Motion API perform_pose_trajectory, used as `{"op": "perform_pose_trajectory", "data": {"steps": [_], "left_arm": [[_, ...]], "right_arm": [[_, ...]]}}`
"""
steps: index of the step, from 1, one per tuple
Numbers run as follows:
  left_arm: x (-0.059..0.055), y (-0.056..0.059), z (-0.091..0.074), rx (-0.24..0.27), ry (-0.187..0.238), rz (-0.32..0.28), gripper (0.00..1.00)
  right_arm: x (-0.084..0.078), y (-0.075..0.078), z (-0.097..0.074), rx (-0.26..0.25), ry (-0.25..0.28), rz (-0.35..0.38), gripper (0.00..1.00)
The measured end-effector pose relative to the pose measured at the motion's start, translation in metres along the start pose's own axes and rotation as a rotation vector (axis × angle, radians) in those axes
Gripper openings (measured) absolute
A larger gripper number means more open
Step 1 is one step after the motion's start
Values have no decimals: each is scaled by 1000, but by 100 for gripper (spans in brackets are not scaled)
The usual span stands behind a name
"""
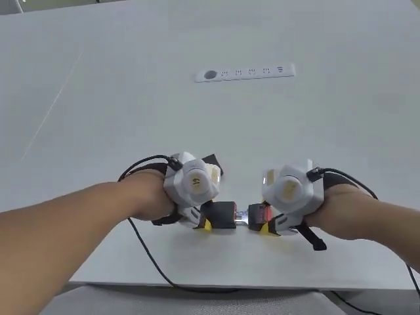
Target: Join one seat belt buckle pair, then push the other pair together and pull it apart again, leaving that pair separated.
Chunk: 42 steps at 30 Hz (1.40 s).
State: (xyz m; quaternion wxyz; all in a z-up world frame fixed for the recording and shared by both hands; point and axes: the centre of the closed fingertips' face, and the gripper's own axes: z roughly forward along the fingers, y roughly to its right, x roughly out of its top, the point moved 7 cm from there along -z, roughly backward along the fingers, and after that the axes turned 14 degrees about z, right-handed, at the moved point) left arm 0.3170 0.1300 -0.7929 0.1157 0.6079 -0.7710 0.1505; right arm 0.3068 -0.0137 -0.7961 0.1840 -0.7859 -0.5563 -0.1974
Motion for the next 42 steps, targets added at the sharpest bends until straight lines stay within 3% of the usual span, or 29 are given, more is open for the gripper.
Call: {"op": "perform_pose_trajectory", "data": {"steps": [8,18,34,42], "left_arm": [[-1,0,0,-1,5,-2,32],[-1,0,-1,5,5,-3,32],[-7,0,-1,18,57,-24,32],[-6,0,0,15,51,-35,32]], "right_arm": [[5,-2,3,-8,3,3,31],[11,-6,8,-6,24,67,30],[6,-1,6,14,71,12,31],[7,1,5,28,75,14,32]]}}
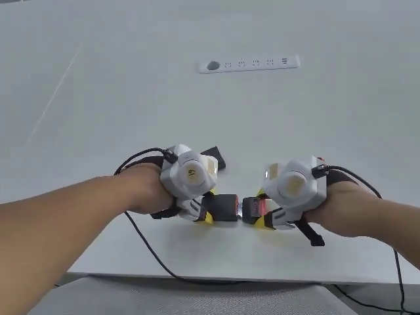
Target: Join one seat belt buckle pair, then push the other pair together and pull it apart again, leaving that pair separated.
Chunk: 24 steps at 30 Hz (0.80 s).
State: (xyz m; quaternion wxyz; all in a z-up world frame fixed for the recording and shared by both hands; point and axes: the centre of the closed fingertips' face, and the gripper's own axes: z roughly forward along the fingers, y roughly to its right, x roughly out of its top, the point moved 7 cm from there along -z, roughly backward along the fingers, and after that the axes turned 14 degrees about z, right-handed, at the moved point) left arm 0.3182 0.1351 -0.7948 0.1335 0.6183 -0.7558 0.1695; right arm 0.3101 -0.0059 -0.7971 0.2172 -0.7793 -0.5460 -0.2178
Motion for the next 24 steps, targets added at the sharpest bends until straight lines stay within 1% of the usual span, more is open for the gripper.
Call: {"op": "perform_pose_trajectory", "data": {"steps": [4,7,10,13,16,21,24], "left_arm": [[0,0,0,0,-10,-14,33],[1,2,0,5,-17,-9,33],[1,3,0,9,-13,-7,33],[1,4,0,6,-12,-3,34],[2,4,0,-1,-28,-4,34],[3,4,0,1,-41,-14,34],[5,6,-3,17,-62,20,34]], "right_arm": [[0,-1,1,2,-5,-4,32],[0,-2,1,0,-15,-21,33],[1,-3,1,3,-19,-26,33],[2,-5,1,2,-36,-52,33],[3,-5,2,-5,-44,-59,34],[2,-5,1,-8,-41,-60,34],[4,-6,-1,-20,-32,-63,36]]}}
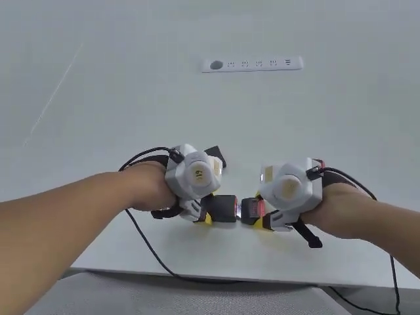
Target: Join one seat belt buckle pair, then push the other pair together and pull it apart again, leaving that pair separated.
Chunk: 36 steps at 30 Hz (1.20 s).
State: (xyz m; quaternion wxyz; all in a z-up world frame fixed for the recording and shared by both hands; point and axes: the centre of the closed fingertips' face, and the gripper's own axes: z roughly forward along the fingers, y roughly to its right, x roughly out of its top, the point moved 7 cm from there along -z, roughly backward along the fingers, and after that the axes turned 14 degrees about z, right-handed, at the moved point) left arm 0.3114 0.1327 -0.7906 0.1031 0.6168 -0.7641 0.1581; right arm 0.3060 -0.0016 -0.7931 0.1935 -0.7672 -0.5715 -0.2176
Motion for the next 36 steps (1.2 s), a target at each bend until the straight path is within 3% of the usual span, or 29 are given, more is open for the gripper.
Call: {"op": "perform_pose_trajectory", "data": {"steps": [4,8,11,13,17,23,30,34,36], "left_arm": [[5,-2,-10,19,2,-16,34],[19,-8,-27,50,41,-11,36],[22,-23,-38,110,49,-10,32],[23,-32,-42,135,71,-60,33],[22,-42,-46,139,78,-69,36],[11,-63,-49,189,55,-77,42],[-12,-80,-42,190,36,-124,41],[-26,-90,-39,190,4,-132,42],[-30,-94,-39,195,12,-162,42]], "right_arm": [[4,-2,-5,8,3,24,35],[13,-3,-14,15,21,8,35],[17,0,-19,18,30,6,33],[19,2,-22,11,40,2,35],[18,14,-28,-6,49,-3,35],[9,41,-40,-46,37,26,34],[-11,71,-52,-94,1,54,33],[-26,87,-60,-118,-24,79,33],[-31,93,-62,-122,-32,90,33]]}}
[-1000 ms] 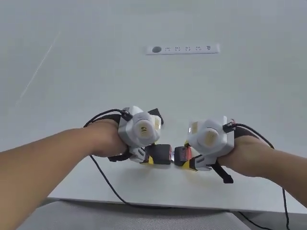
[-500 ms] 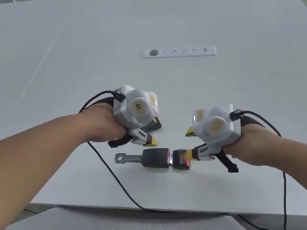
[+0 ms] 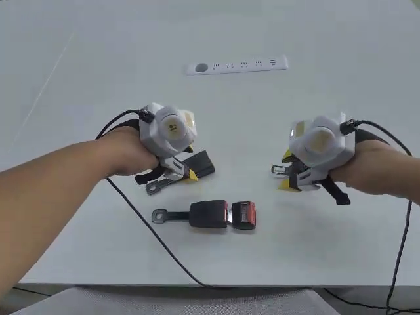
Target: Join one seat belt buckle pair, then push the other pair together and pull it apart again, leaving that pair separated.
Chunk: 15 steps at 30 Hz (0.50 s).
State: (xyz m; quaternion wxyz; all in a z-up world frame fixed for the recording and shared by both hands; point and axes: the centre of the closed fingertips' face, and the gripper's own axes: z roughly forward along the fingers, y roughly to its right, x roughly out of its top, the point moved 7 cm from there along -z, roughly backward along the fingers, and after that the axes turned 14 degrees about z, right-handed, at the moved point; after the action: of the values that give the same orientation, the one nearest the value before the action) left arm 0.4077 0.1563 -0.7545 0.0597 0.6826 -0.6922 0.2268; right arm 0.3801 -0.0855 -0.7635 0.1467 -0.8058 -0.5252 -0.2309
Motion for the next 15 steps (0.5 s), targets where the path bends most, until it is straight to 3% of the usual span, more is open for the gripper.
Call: {"op": "perform_pose_trajectory", "data": {"steps": [7,11,15], "left_arm": [[-13,-3,15,-33,-32,-16,41],[-16,3,19,-60,-48,-25,40],[-17,10,22,-92,-73,25,38]], "right_arm": [[-16,18,-1,2,-44,19,32],[-25,21,-1,6,-68,22,34],[-30,25,0,7,-76,21,34]]}}
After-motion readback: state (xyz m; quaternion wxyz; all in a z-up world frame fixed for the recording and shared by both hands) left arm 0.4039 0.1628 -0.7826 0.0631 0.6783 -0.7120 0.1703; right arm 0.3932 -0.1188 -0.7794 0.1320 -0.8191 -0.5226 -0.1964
